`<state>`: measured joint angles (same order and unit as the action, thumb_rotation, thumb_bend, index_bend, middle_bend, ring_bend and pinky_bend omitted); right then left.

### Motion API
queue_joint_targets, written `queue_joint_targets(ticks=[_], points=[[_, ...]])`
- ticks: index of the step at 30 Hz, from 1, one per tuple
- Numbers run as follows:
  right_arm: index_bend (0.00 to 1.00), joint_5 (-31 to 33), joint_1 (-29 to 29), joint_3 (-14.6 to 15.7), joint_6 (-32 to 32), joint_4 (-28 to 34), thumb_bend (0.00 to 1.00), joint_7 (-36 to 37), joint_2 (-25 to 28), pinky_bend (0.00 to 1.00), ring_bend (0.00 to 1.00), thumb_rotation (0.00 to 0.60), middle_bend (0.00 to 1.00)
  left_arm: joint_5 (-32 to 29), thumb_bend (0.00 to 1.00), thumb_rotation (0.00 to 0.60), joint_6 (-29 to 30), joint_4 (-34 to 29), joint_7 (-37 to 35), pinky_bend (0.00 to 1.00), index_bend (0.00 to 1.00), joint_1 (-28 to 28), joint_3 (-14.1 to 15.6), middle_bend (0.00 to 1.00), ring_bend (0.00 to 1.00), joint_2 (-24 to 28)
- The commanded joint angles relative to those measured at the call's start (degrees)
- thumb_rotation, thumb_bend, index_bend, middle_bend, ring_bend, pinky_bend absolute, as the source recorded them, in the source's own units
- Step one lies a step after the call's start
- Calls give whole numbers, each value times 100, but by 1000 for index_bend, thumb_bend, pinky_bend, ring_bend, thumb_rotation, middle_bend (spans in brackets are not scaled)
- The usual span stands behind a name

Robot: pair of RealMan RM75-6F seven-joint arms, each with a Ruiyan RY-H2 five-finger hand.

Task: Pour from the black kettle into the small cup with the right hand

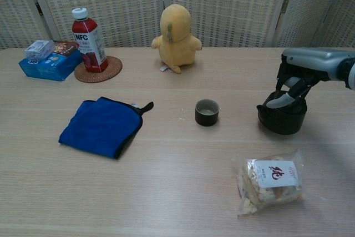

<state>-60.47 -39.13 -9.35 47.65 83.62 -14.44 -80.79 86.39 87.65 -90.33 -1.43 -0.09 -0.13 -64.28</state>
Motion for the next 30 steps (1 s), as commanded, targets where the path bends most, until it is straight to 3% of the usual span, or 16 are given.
queue_joint_targets(ticks=[1,5,9,12,23,30], points=[[1000,-93,0,20,93,145,0,-28,78,236,989,404,1000,-6,98,600,3,-12,10,0,109,5,-3,0,24,-7],[1000,-163,5,63,201,285,60,-135,141,258,991,405,1000,-2,98,600,16,-8,18,0,109,10,-7,0,24,-14],[1000,-195,8,83,286,364,285,-191,157,274,991,403,1000,13,98,600,45,-3,-3,0,109,22,-11,0,25,-18],[1000,-226,3,102,327,386,363,-226,158,281,991,402,1000,28,98,600,72,6,-39,0,109,36,-8,0,25,-16],[1000,-244,-57,71,477,397,479,-370,93,389,990,396,1000,44,98,600,96,53,-95,0,109,57,-7,0,26,-26],[1000,-175,-238,-44,400,338,485,-473,4,466,981,396,1000,44,98,600,97,75,-105,0,109,62,-9,0,26,-34]])
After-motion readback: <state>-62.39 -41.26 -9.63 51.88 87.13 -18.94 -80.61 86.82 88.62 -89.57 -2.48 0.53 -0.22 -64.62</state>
